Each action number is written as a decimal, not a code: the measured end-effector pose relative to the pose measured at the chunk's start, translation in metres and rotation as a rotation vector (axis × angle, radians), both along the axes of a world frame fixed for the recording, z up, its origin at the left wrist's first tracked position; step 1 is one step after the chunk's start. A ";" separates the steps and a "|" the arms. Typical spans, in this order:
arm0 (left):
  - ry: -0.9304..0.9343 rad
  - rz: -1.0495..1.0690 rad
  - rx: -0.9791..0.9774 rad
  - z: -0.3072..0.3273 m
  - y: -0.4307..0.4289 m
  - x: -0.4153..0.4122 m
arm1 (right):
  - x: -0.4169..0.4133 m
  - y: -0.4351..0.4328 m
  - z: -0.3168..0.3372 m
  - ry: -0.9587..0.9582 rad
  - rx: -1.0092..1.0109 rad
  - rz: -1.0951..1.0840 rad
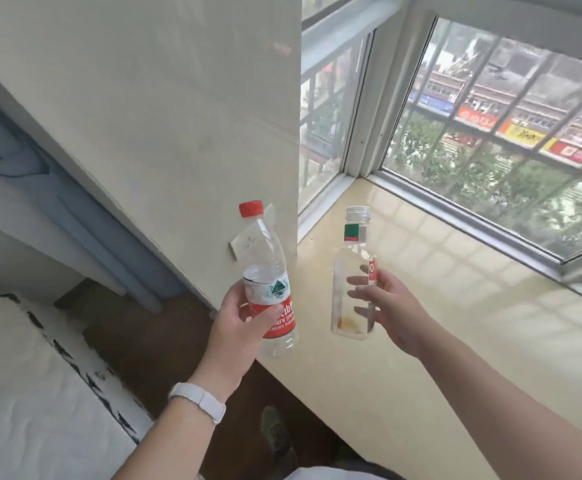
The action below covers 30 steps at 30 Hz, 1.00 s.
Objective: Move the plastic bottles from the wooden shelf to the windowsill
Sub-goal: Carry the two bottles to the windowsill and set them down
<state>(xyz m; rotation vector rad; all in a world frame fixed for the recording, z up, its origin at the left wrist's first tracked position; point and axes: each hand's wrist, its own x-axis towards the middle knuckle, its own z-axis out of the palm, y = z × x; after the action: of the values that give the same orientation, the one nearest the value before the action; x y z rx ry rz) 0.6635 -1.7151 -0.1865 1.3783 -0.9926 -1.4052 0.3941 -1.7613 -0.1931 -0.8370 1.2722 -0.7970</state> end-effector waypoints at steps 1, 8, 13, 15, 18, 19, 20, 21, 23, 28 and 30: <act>-0.003 -0.035 0.011 -0.009 -0.008 0.004 | 0.005 -0.008 -0.005 0.023 -0.003 -0.004; -0.023 -0.158 0.128 -0.073 -0.053 0.008 | 0.024 -0.043 -0.049 0.236 0.019 -0.058; -0.091 -0.162 0.201 -0.126 -0.073 -0.010 | 0.013 -0.058 -0.098 0.369 0.008 -0.084; -0.114 -0.134 0.239 -0.147 -0.080 -0.020 | 0.006 -0.063 -0.117 0.414 0.001 -0.078; -0.177 -0.120 0.272 -0.177 -0.090 -0.034 | -0.004 -0.071 -0.146 0.486 -0.027 -0.075; -0.206 -0.123 0.277 -0.186 -0.092 -0.038 | -0.007 -0.073 -0.156 0.502 -0.039 -0.079; -0.229 -0.122 0.276 -0.194 -0.095 -0.043 | -0.010 -0.075 -0.165 0.515 -0.050 -0.087; -0.249 -0.116 0.273 -0.200 -0.097 -0.047 | -0.012 -0.077 -0.174 0.523 -0.060 -0.092; -0.269 -0.097 0.259 -0.211 -0.101 -0.057 | -0.017 -0.081 -0.191 0.530 -0.074 -0.089; -0.282 -0.128 0.212 -0.235 -0.117 -0.086 | -0.038 -0.090 -0.229 0.581 -0.103 -0.093; -0.306 -0.144 0.186 -0.245 -0.124 -0.098 | -0.048 -0.093 -0.241 0.586 -0.118 -0.117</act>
<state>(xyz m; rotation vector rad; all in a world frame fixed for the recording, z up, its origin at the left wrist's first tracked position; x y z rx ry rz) 0.5652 -1.8394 -0.4310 1.7259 -1.2014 -1.4482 0.3464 -1.8540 -0.4342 -1.1504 1.8155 -0.7493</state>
